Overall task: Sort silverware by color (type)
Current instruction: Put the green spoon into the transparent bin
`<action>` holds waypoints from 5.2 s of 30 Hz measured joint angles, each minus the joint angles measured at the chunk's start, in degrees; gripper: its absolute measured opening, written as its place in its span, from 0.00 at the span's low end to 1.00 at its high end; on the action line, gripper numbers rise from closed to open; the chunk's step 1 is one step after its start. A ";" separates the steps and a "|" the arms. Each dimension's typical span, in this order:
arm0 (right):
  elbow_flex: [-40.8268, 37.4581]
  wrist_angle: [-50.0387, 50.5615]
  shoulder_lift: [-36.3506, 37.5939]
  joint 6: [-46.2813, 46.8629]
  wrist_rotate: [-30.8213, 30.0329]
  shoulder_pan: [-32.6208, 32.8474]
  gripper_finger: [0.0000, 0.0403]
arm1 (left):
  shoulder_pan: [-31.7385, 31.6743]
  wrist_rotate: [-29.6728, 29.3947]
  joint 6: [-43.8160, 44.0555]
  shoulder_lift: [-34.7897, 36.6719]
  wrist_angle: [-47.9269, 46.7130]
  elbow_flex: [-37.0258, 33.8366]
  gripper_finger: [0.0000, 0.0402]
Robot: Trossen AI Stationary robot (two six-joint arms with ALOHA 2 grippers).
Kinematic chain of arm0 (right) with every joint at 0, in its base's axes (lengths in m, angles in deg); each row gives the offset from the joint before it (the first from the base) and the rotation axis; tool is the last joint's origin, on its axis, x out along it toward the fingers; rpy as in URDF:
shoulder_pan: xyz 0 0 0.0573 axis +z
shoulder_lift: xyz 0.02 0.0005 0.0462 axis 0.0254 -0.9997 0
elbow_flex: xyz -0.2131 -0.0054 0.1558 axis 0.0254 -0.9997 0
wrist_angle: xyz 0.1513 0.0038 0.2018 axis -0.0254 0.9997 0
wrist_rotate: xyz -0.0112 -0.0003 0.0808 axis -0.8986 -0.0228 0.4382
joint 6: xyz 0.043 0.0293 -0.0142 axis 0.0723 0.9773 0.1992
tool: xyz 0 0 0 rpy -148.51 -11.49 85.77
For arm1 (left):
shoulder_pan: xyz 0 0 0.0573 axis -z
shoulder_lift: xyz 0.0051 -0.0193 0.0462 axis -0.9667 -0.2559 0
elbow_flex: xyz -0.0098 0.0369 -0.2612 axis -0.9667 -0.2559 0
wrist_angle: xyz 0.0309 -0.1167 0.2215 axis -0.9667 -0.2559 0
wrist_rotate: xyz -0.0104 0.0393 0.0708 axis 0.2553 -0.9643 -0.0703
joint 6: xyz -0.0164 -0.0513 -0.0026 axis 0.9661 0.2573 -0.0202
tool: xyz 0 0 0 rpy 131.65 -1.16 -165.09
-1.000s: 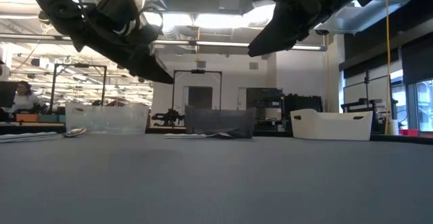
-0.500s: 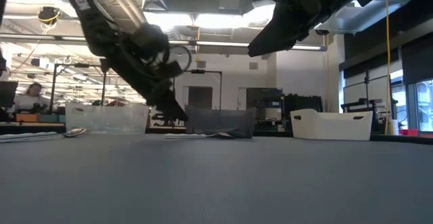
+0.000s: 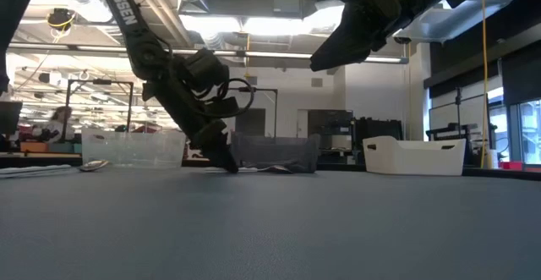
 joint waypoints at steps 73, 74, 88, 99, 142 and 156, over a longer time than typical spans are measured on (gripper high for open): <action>0.00 0.24 0.02 0.01 0.19 0.01 0.45 | -18.06 -23.49 -6.04 52.30 -13.81 -22.53 0.10; 0.00 0.23 0.02 0.00 0.17 -0.01 0.45 | -18.65 -23.33 -6.97 52.30 -14.35 -22.76 0.10; 0.00 -0.02 0.02 0.00 0.17 -0.04 0.45 | -21.80 -24.34 -9.17 49.98 -18.17 -23.06 0.10; 0.00 0.03 0.02 -0.02 0.17 -0.04 0.45 | -23.43 -24.74 -11.88 44.56 -16.47 -23.04 0.10; 0.01 -6.47 0.02 -4.70 -0.93 -0.04 0.45 | 19.09 -27.74 26.76 47.21 -28.89 -16.46 0.32; 0.02 -5.97 0.02 -7.25 -0.88 -0.04 0.45 | 32.79 -33.57 62.03 47.19 -47.92 -16.46 0.32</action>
